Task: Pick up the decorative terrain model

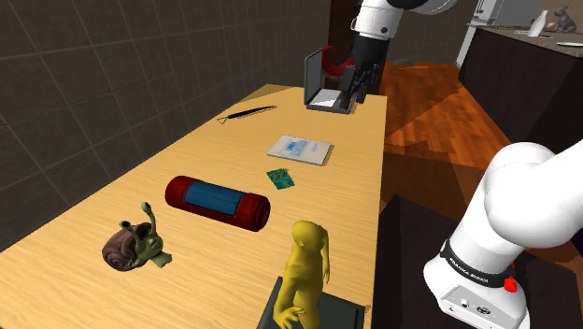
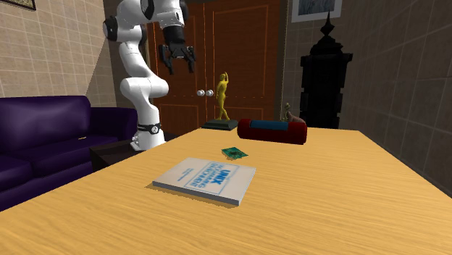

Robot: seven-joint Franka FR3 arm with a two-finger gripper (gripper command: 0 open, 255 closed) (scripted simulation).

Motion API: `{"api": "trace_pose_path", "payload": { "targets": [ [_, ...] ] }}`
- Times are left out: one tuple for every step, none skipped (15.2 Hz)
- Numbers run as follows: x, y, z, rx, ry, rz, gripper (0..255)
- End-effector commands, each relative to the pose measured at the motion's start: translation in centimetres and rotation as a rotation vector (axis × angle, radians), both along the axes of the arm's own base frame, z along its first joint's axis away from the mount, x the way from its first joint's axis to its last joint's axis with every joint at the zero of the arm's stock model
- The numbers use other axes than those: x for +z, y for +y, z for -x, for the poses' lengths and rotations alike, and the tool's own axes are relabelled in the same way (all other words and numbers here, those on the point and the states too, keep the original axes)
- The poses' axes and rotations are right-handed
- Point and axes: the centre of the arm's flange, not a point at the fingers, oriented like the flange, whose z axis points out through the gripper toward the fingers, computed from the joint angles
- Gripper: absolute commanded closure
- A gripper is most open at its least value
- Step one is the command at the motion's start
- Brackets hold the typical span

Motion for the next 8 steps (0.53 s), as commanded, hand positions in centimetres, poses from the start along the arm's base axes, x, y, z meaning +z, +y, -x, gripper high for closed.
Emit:
{"api": "trace_pose_path", "payload": {
  "targets": [
    [-1.7, 0.0, -1.8, 0.055, -0.013, 0.000, 0],
    [-2.7, 0.1, -2.7, 0.081, -0.017, 0.000, 0],
    [-3.7, 0.1, -3.5, 0.107, -0.022, -0.001, 0],
    [-4.6, 0.2, -4.4, 0.133, -0.027, -0.001, 0],
    [-5.6, 0.3, -5.3, 0.159, -0.032, -0.001, 0],
    [-6.6, 0.4, -6.2, 0.185, -0.037, -0.002, 0],
    [-7.5, 0.5, -7.1, 0.212, -0.042, -0.002, 0],
    [-8.4, 0.7, -8.0, 0.238, -0.046, -0.002, 0]
  ]
}}
